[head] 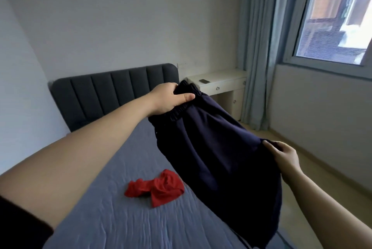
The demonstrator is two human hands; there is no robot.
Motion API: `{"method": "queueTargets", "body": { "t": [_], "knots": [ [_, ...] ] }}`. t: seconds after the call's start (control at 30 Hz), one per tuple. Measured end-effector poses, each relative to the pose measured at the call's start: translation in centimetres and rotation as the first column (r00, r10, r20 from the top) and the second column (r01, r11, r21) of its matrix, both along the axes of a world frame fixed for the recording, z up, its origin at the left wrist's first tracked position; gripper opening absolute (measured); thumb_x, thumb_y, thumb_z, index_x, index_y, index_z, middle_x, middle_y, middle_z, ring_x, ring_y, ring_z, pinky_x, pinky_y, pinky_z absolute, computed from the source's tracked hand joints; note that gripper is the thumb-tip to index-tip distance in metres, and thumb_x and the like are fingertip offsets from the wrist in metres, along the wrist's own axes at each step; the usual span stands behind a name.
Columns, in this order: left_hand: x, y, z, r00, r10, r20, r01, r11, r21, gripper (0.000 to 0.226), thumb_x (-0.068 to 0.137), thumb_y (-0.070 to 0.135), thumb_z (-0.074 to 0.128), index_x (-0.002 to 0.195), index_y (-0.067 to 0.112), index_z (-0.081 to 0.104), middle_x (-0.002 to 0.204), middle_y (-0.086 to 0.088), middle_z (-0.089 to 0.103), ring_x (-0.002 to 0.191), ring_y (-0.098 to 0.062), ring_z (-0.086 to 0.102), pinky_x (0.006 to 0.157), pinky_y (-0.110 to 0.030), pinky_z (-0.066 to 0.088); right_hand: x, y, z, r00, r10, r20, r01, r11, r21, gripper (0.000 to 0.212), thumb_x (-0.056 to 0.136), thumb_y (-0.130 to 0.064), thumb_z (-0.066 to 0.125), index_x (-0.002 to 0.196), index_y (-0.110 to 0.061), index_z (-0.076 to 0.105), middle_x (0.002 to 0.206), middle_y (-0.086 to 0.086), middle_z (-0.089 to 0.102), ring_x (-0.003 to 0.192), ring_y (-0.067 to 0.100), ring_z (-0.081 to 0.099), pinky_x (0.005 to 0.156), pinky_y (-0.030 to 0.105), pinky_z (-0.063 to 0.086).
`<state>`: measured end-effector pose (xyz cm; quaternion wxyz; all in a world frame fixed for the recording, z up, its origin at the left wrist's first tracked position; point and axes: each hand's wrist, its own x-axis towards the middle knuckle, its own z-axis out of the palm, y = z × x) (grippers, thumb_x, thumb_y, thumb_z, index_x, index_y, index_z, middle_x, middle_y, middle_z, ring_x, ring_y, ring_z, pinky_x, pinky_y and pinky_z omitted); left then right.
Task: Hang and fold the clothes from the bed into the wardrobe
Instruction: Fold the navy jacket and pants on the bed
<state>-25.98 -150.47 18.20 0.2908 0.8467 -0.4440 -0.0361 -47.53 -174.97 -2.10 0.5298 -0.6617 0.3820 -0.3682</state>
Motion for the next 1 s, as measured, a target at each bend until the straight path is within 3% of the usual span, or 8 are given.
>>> {"method": "queueTargets", "body": {
  "t": [0.23, 0.4, 0.53, 0.63, 0.73, 0.8, 0.93, 1.0],
  "knots": [
    [3.0, 5.7, -6.0, 0.97, 0.16, -0.181, -0.161, 0.987, 0.01, 0.054, 0.085, 0.056, 0.059, 0.106, 0.007, 0.066, 0.107, -0.007, 0.068, 0.097, -0.02, 0.062, 0.092, -0.036, 0.049, 5.2, 2.0, -1.3, 0.961, 0.111, -0.255, -0.147, 0.981, -0.126, 0.008, 0.084, -0.029, 0.073, 0.08, -0.022, 0.072, 0.077, -0.003, 0.07, 0.074, 0.013, 0.061, 0.067, 0.028, 0.044],
    [7.7, 13.5, -14.4, 0.883, 0.359, -0.302, -0.346, 0.933, 0.097, 0.052, 0.084, 0.056, 0.06, 0.097, 0.005, 0.059, 0.1, -0.008, 0.065, 0.094, -0.025, 0.061, 0.08, -0.035, 0.045, 13.8, 8.5, -8.2, 0.817, 0.261, -0.514, -0.358, 0.929, -0.097, 0.022, 0.085, -0.03, 0.071, 0.074, -0.011, 0.069, 0.071, 0.003, 0.063, 0.072, 0.021, 0.058, 0.061, 0.029, 0.038],
    [11.0, 23.1, -25.8, 0.747, 0.546, -0.38, -0.499, 0.838, 0.224, 0.049, 0.086, 0.052, 0.059, 0.093, 0.004, 0.06, 0.097, -0.012, 0.066, 0.092, -0.028, 0.062, 0.08, -0.036, 0.046, 20.4, 17.3, -18.3, 0.615, 0.418, -0.669, -0.521, 0.852, 0.054, 0.027, 0.087, -0.027, 0.068, 0.08, -0.001, 0.072, 0.076, 0.013, 0.067, 0.075, 0.028, 0.062, 0.065, 0.034, 0.042],
    [12.0, 30.7, -34.2, 0.588, 0.666, -0.459, -0.598, 0.74, 0.307, 0.045, 0.087, 0.05, 0.059, 0.084, 0.006, 0.056, 0.09, -0.013, 0.064, 0.087, -0.031, 0.061, 0.079, -0.039, 0.047, 23.9, 24.6, -25.4, 0.497, 0.496, -0.713, -0.566, 0.807, 0.167, 0.021, 0.087, -0.025, 0.067, 0.083, -0.005, 0.072, 0.077, 0.008, 0.067, 0.076, 0.025, 0.061, 0.065, 0.029, 0.041],
    [12.5, 37.9, -41.6, 0.465, 0.769, -0.438, -0.695, 0.624, 0.358, 0.041, 0.087, 0.051, 0.058, 0.071, 0.015, 0.05, 0.072, -0.002, 0.058, 0.069, -0.022, 0.057, 0.057, -0.03, 0.04, 27.2, 31.9, -32.2, 0.423, 0.545, -0.724, -0.602, 0.766, 0.225, 0.017, 0.088, -0.024, 0.065, 0.082, -0.009, 0.069, 0.078, 0.006, 0.066, 0.081, 0.025, 0.062, 0.066, 0.029, 0.042],
    [12.3, 41.8, -45.2, 0.405, 0.832, -0.379, -0.76, 0.537, 0.367, 0.039, 0.088, 0.047, 0.059, 0.065, 0.018, 0.049, 0.065, 0.004, 0.055, 0.06, -0.014, 0.052, 0.051, -0.026, 0.032, 29.0, 36.3, -35.9, 0.387, 0.553, -0.738, -0.624, 0.746, 0.233, 0.017, 0.09, -0.025, 0.062, 0.082, -0.011, 0.066, 0.079, 0.005, 0.065, 0.082, 0.025, 0.061, 0.066, 0.029, 0.042],
    [12.8, 48.7, -52.2, 0.292, 0.842, -0.453, -0.79, 0.479, 0.382, 0.037, 0.09, 0.04, 0.06, 0.081, 0.004, 0.062, 0.083, -0.014, 0.067, 0.079, -0.029, 0.062, 0.076, -0.041, 0.051, 31.9, 43.7, -42.2, 0.312, 0.524, -0.792, -0.699, 0.692, 0.182, 0.016, 0.093, -0.026, 0.059, 0.086, -0.013, 0.064, 0.089, 0.007, 0.065, 0.08, 0.022, 0.056, 0.064, 0.028, 0.039],
    [12.8, 51.9, -55.7, 0.243, 0.859, -0.45, -0.808, 0.436, 0.395, 0.038, 0.09, 0.042, 0.059, 0.086, 0.004, 0.063, 0.084, -0.012, 0.066, 0.078, -0.027, 0.06, 0.07, -0.036, 0.048, 33.2, 46.7, -45.1, 0.269, 0.486, -0.831, -0.737, 0.659, 0.147, 0.018, 0.094, -0.027, 0.058, 0.092, -0.012, 0.067, 0.093, 0.009, 0.065, 0.086, 0.026, 0.057, 0.065, 0.029, 0.038]
  ]
}}
